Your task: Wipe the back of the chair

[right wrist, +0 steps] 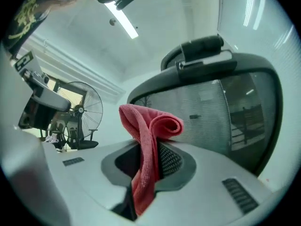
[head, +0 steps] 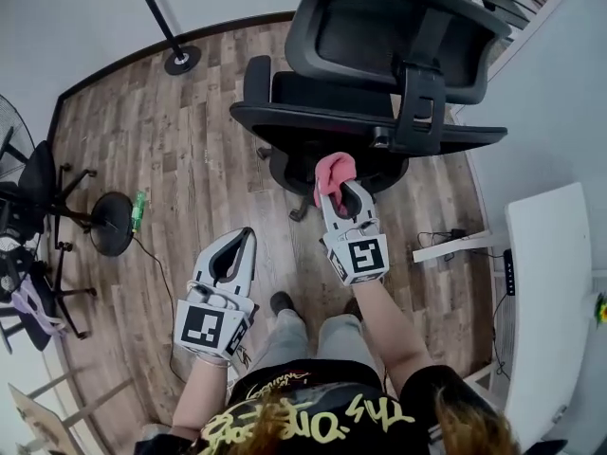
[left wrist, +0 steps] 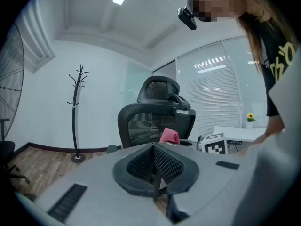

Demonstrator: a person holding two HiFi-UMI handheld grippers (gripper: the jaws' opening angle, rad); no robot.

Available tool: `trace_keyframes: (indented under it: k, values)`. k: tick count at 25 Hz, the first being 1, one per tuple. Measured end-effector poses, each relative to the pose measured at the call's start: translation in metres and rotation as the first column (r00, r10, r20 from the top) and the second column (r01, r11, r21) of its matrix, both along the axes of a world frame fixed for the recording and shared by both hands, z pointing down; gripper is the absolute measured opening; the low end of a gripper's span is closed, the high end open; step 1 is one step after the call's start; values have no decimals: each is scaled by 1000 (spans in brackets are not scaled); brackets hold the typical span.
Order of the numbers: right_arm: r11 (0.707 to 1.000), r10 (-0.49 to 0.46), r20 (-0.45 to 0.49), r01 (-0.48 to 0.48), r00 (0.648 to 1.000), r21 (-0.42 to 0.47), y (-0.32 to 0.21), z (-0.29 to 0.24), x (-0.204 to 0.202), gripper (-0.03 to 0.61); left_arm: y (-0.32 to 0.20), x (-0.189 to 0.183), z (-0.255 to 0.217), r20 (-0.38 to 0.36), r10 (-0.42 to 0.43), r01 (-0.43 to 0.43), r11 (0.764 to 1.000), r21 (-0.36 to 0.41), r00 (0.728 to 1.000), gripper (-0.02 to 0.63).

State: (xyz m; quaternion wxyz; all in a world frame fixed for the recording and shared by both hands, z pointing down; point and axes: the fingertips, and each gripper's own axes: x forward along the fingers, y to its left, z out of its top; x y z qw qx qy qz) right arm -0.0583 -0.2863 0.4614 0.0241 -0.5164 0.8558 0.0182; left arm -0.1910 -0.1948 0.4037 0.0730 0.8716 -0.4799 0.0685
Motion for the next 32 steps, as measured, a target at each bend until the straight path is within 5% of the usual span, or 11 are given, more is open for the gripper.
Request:
trace_keyframes:
  k: [13,32]
  values:
    - [989,-98,-86,106,991,102,105,-94,61,61,18,67,-45,-19,81,-80,995,56,997,-6]
    - [984,-59,12,56,998,168,153,-150,122,61,38,126,-91,-17,150,-146,981,129,989,-6]
